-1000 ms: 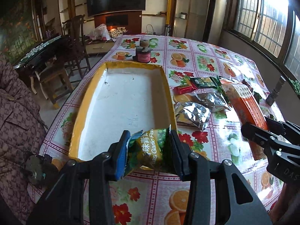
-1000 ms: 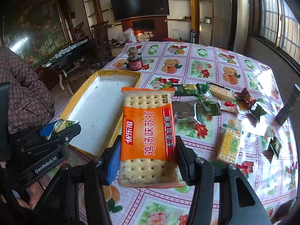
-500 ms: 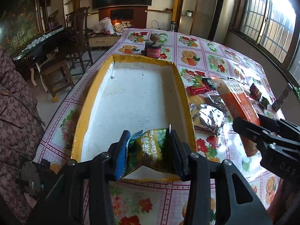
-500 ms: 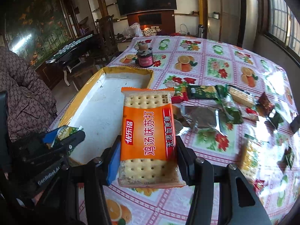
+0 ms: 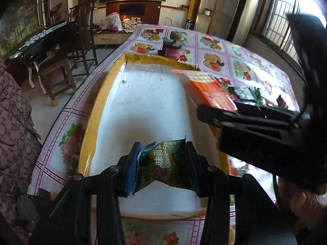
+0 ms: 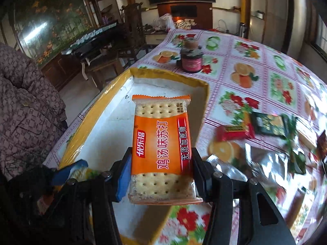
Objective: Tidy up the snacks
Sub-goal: 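Carry the pea bag and cracker pack with both tools over the white tray, then open both tools to drop the packets into the white tray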
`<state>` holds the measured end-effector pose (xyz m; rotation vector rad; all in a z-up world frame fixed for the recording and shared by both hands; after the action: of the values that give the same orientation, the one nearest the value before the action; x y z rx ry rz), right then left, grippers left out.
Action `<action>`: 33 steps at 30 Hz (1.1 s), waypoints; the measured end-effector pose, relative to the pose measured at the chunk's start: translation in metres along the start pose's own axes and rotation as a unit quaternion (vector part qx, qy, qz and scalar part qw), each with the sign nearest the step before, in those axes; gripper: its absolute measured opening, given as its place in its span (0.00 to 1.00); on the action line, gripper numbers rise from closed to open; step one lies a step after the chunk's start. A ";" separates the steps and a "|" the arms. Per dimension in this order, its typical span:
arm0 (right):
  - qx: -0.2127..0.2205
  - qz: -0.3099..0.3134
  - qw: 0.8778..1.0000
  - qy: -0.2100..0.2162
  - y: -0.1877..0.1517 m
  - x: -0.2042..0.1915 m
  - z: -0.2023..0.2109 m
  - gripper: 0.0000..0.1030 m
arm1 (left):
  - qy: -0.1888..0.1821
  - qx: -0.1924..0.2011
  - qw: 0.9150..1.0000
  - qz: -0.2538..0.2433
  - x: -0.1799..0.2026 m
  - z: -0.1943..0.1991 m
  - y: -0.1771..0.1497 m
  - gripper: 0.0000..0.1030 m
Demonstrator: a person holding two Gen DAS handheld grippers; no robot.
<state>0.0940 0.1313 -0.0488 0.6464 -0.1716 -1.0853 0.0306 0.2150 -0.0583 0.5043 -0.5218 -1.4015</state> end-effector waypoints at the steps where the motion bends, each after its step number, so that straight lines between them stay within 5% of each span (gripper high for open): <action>1: -0.006 0.003 1.000 0.003 0.001 -0.003 -0.006 0.51 | 0.000 -0.004 1.000 0.000 -0.001 -0.003 -0.001 0.44; 17: -0.044 0.026 0.999 0.009 0.000 -0.015 -0.053 0.51 | 0.051 -0.052 0.997 0.017 -0.045 -0.027 -0.011 0.50; 23: -0.037 0.014 0.999 0.010 -0.004 -0.010 -0.038 0.53 | 0.030 -0.037 0.999 0.017 -0.036 -0.016 -0.007 0.80; 33: 0.024 -0.055 0.998 0.015 -0.026 0.036 0.037 0.53 | -0.002 0.025 0.998 0.053 -0.034 0.028 -0.007 0.86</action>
<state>0.0754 0.0776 -0.0404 0.7211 -0.1380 -1.1786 0.0046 0.2473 -0.0427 0.5064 -0.5794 -1.2914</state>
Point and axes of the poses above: each gripper's, at about its wrist camera, not at the fingertips, and z roughly against the way its jaws point, x to its right, y to its top, the point moved 2 cm from there along -z, roughly the way its jaws point, and after that the axes turned 7 degrees about -z, right-handed, at the moved point
